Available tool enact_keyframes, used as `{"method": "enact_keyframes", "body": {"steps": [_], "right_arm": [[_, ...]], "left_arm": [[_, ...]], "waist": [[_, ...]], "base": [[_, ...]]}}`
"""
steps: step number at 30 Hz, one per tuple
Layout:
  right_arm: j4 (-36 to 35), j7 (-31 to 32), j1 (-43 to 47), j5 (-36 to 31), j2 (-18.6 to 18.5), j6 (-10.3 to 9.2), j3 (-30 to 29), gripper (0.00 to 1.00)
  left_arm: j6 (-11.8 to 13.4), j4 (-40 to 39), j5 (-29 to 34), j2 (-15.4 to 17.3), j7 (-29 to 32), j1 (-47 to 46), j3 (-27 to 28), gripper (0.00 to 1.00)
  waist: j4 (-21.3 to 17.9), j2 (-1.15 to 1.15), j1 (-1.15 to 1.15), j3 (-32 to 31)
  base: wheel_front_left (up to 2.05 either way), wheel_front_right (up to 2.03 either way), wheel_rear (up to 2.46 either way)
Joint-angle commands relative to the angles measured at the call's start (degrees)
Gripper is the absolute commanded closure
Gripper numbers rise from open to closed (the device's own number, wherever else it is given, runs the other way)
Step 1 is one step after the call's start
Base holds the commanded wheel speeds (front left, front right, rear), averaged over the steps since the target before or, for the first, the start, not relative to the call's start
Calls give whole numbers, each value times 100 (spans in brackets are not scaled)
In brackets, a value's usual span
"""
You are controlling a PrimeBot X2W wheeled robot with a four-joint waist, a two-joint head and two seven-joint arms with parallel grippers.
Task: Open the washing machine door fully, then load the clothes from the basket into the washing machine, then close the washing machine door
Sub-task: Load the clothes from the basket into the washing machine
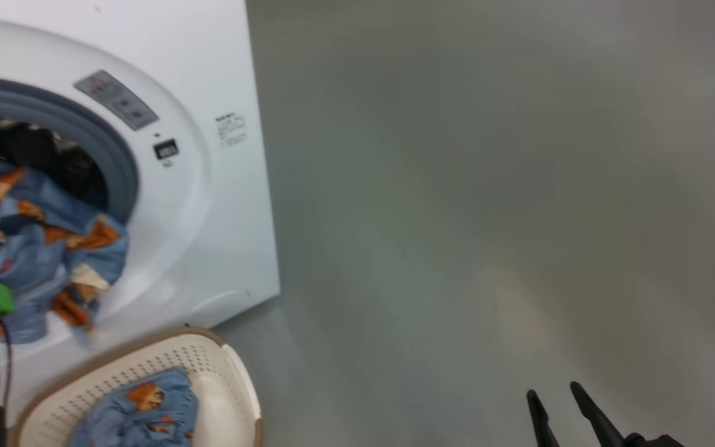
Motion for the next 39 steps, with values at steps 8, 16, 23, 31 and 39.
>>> {"method": "enact_keyframes", "body": {"steps": [8, 16, 23, 31, 39], "right_arm": [[-215, -70, -265, 98, -89, 14, 334, 0], [-372, -70, -219, 157, -89, 14, 385, 0], [-487, -70, -163, 265, -89, 14, 366, 0], [-595, -70, -115, 571, -89, 14, 400, 0], [-546, -70, -174, 633, -89, 14, 486, 0]], "left_arm": [[20, 949, 385, 708, -37, -1101, 241, 100], [6, 1752, 575, 1053, -37, -2155, 160, 100], [-97, 2125, 401, 1151, -37, -3053, 217, 100], [-171, 1649, 266, 1189, -37, -3820, 420, 100], [11, 2068, 566, 1149, -37, -3964, 406, 100]], "waist": [[-462, 0, 0, 1201], [-355, 0, 0, 1756], [-253, 0, 0, 2082], [-170, 0, 0, 2369], [-155, 0, 0, 2366]], "base": [[0, 0, 0], [0, 0, 0], [0, 0, 0], [0, 0, 0], [0, 0, 0]]}}
